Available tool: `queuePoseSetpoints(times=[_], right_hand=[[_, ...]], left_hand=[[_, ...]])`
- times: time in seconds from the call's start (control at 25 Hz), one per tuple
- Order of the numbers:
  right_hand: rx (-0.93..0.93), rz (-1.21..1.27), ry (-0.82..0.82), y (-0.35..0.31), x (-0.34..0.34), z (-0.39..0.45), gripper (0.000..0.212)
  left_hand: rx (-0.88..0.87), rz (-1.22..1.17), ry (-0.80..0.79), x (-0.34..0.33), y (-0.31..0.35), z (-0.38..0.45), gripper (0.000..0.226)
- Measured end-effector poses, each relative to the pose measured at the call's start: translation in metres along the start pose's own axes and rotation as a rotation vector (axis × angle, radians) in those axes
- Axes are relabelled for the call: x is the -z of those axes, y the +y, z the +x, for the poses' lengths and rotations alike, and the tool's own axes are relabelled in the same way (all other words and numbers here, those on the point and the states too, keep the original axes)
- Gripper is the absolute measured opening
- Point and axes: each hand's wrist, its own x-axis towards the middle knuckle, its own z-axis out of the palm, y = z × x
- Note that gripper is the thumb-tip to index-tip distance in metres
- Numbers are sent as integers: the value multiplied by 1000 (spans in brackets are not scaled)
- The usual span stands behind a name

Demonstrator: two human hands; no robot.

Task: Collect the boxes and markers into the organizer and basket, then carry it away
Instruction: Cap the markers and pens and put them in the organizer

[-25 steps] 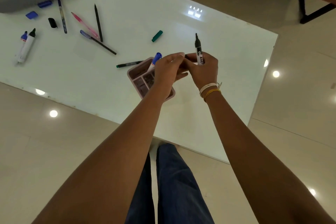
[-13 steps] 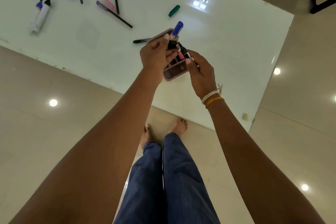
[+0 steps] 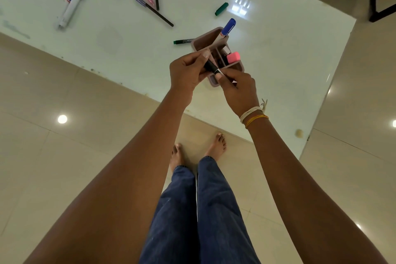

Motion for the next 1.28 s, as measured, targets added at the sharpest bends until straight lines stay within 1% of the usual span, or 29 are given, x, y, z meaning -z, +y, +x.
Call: queuePoseSetpoints(times=[0.12,0.28,0.36,0.44,0.52,0.6,0.64,0.68,0.76,0.88,0.96,1.0,1.08,1.2,1.28], right_hand=[[-89,128,-19,-8,-8,-3,21],[-258,309,-39,-11,-10,-3,25],[-303,346,-66,-12,-13,-2,28],[-250,310,-45,-15,-16,9,29],[-170,221,119,-20,-14,34,22],[-80,197,295,-33,-7,63,13],[-32,198,328,-38,-4,78,15],[15,175,324,-43,-1,91,19],[51,45,238,-47,-4,107,23],[-23,-160,62,-48,-18,115,25],[-71,-294,14,-45,-24,112,25],[-82,-308,10,-44,-25,110,25],[-80,-257,39,-43,-24,106,26],[-8,-146,195,-40,-16,101,31],[24,-102,284,-41,-7,103,30]], left_hand=[[-17,39,-7,3,-2,3,26],[-56,169,-16,-4,-1,11,25],[-66,233,-46,-7,-2,16,25],[-87,228,-20,-10,-2,18,19],[-76,188,74,-12,-3,19,19],[2,195,172,-9,-5,23,36],[74,202,201,-6,-7,25,42],[154,183,214,-4,-8,27,45],[264,111,215,0,-10,30,46],[294,111,194,-1,-11,36,48],[295,135,169,-6,-12,39,50],[295,145,159,-8,-12,40,50],[293,174,139,-8,-10,41,52],[279,207,122,-7,-5,43,51],[247,239,129,-5,2,46,47]])
